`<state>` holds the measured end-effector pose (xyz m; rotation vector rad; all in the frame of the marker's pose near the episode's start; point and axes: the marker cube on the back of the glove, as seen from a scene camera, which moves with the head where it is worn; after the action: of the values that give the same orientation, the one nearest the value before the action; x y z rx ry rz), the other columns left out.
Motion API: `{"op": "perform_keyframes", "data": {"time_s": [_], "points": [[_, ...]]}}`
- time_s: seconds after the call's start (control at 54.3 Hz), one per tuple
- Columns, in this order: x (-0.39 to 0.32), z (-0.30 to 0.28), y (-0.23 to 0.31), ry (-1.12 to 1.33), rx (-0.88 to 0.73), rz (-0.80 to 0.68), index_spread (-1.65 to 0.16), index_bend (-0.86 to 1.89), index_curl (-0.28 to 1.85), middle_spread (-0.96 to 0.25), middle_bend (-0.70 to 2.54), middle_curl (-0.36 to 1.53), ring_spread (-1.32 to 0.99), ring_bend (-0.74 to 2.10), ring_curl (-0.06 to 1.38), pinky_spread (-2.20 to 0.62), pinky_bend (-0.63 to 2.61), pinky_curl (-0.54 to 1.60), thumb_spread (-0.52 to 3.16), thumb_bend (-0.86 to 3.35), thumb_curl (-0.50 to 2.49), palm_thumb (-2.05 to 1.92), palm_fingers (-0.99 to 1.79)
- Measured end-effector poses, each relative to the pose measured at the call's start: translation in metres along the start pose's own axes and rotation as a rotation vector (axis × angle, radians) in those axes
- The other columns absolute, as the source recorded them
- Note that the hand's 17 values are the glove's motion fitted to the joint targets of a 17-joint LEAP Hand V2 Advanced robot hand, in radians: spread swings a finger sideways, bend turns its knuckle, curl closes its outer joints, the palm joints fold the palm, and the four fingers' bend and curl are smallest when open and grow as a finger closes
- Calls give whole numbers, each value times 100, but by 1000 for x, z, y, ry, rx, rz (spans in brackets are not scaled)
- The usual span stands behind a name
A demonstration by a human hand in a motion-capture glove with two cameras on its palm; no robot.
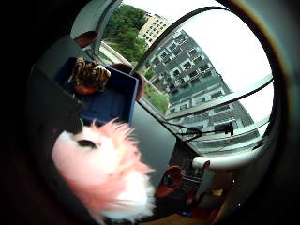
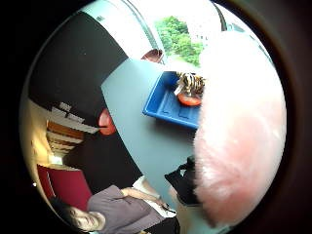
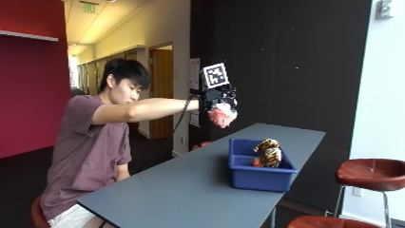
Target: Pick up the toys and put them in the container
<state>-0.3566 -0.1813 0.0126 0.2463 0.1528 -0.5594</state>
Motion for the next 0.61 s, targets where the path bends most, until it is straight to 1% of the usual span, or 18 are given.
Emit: {"op": "perform_keyframes", "data": {"time_s": [0.129, 0.221, 0.331, 0.405, 0.442, 0.479, 0.497, 0.515, 0.534, 0.571, 0.607], "points": [[-10, 17, -38, 19, 20, -11, -22, 92, 100, -14, 135, 74, -40, 117, 66, -24, 69, 54, 63, 2, 100, 50, 104], [-10, 37, -59, 43, 6, -2, -22, 90, 101, -14, 135, 74, -40, 116, 67, -24, 69, 55, 63, 1, 102, 50, 103], [-8, 66, -79, 48, -29, 66, -22, 89, 102, -14, 135, 74, -40, 115, 67, -23, 68, 56, 63, -1, 104, 48, 99], [2, 81, -86, 12, -49, 143, -22, 87, 103, -14, 136, 73, -40, 114, 67, -23, 67, 56, 65, -2, 105, 47, 95], [9, 88, -84, 18, -77, 133, -22, 86, 104, -14, 136, 73, -41, 114, 67, -23, 67, 56, 65, -2, 104, 46, 92], [9, 93, -85, 21, -115, 162, -22, 84, 104, -14, 136, 73, -41, 112, 67, -22, 67, 56, 67, -2, 104, 45, 88], [9, 96, -85, 20, -145, 172, -22, 86, 105, -14, 137, 73, -41, 114, 68, -22, 67, 57, 66, -1, 105, 46, 94], [10, 100, -83, 22, -183, 159, -22, 82, 104, -14, 136, 72, -42, 111, 66, -22, 67, 56, 68, -2, 104, 44, 85], [12, 104, -80, 25, -225, 129, -22, 72, 102, -14, 135, 72, -41, 109, 65, -21, 66, 56, 74, -6, 101, 37, 70], [15, 111, -74, 34, -297, 90, -21, 68, 102, -14, 133, 70, -40, 103, 65, -20, 66, 58, 82, -10, 96, 24, 55], [17, 115, -71, 38, -339, 96, -22, 60, 99, -15, 107, 64, -34, 87, 64, -15, 78, 63, 92, -15, 86, 6, 5]]}}
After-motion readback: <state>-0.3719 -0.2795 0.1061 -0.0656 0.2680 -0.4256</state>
